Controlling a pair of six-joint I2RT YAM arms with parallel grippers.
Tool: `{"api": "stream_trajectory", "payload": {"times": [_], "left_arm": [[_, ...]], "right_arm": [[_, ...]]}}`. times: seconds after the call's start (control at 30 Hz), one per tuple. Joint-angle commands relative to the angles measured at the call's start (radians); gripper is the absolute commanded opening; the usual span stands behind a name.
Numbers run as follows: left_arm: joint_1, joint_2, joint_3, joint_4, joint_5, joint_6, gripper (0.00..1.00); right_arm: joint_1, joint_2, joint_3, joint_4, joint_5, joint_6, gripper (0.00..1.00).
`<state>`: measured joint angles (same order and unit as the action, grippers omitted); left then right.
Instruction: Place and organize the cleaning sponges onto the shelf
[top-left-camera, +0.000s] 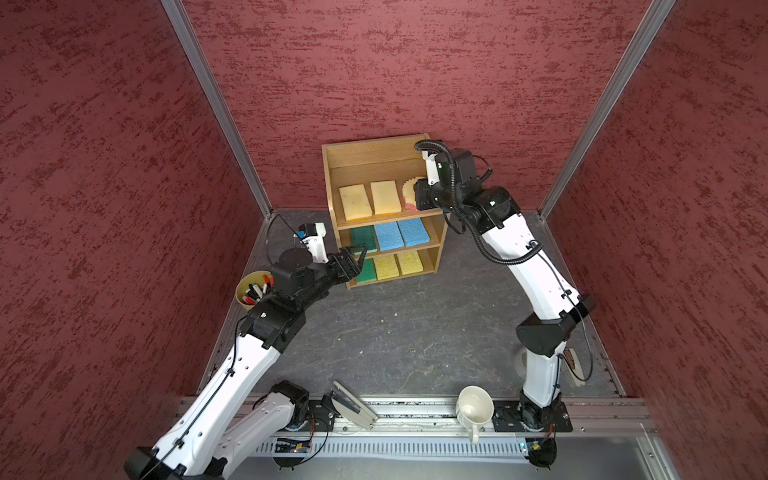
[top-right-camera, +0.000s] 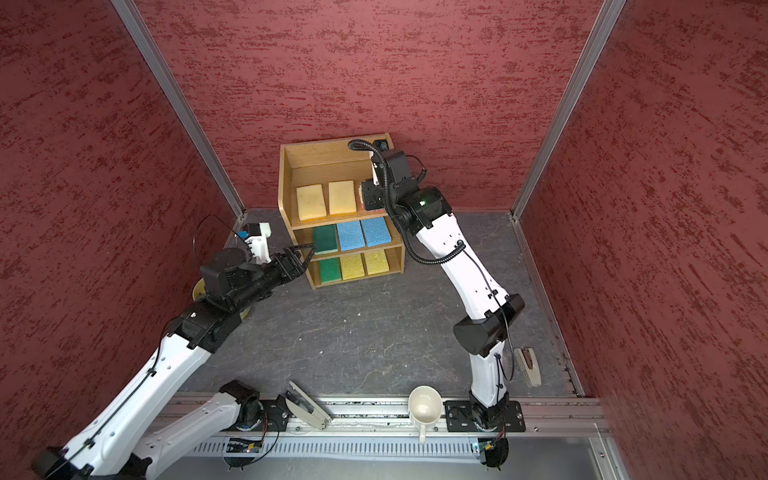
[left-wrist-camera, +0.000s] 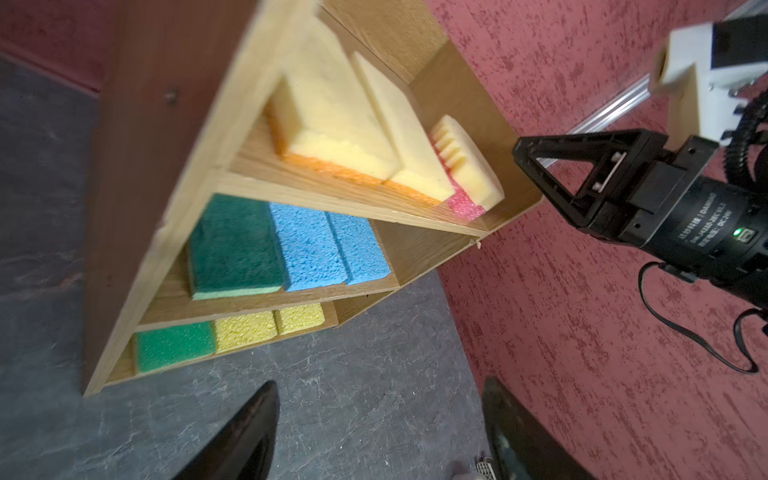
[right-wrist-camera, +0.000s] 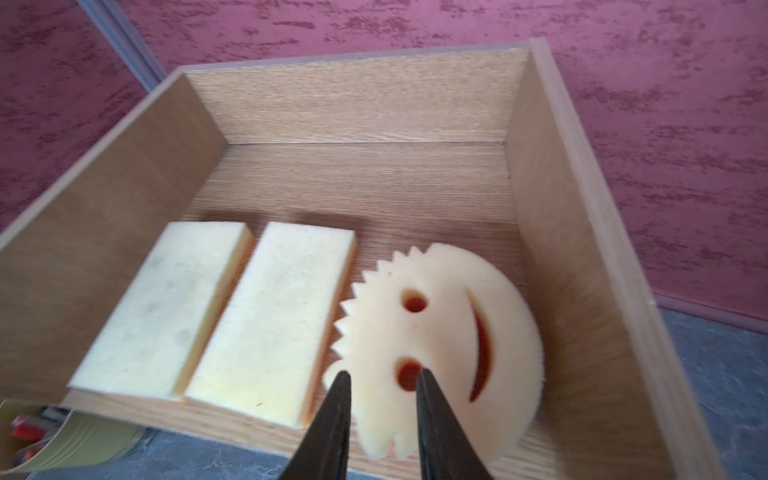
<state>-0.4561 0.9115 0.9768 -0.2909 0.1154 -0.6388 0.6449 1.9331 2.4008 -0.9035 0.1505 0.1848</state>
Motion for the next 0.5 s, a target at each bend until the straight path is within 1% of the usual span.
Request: {"api": "stream_trajectory", "payload": {"times": [0.0, 0.13, 0.2, 0.27, 0.33, 0.47], "left_arm": [[-0.049, 0.045, 0.054, 0.015, -0.066, 0.079, 0.73], [-0.065, 0.073, 0.08, 0.037, -0.075, 0.079, 0.66], [-0.069, 0.087, 0.093, 0.036, -0.085, 0.081, 0.61], [-0.07, 0.1, 0.106, 0.03, -0.095, 0.085, 0.58], [-0.07, 0.108, 0.118, 0.029, -0.101, 0.09, 0.56], [-0.07, 0.124, 0.15, 0.02, -0.123, 0.102, 0.46]], "right_arm": [[0.033, -0.032, -0.025, 0.057, -0.059, -0.018, 0.27], [0.056, -0.04, -0.07, 0.063, -0.093, -0.01, 0.19], [0.061, -0.043, -0.098, 0.065, -0.112, 0.001, 0.12], [0.062, -0.045, -0.119, 0.066, -0.121, 0.011, 0.07], [0.062, -0.052, -0.146, 0.069, -0.116, 0.019, 0.05], [0.062, -0.08, -0.213, 0.091, -0.099, 0.028, 0.02]]}}
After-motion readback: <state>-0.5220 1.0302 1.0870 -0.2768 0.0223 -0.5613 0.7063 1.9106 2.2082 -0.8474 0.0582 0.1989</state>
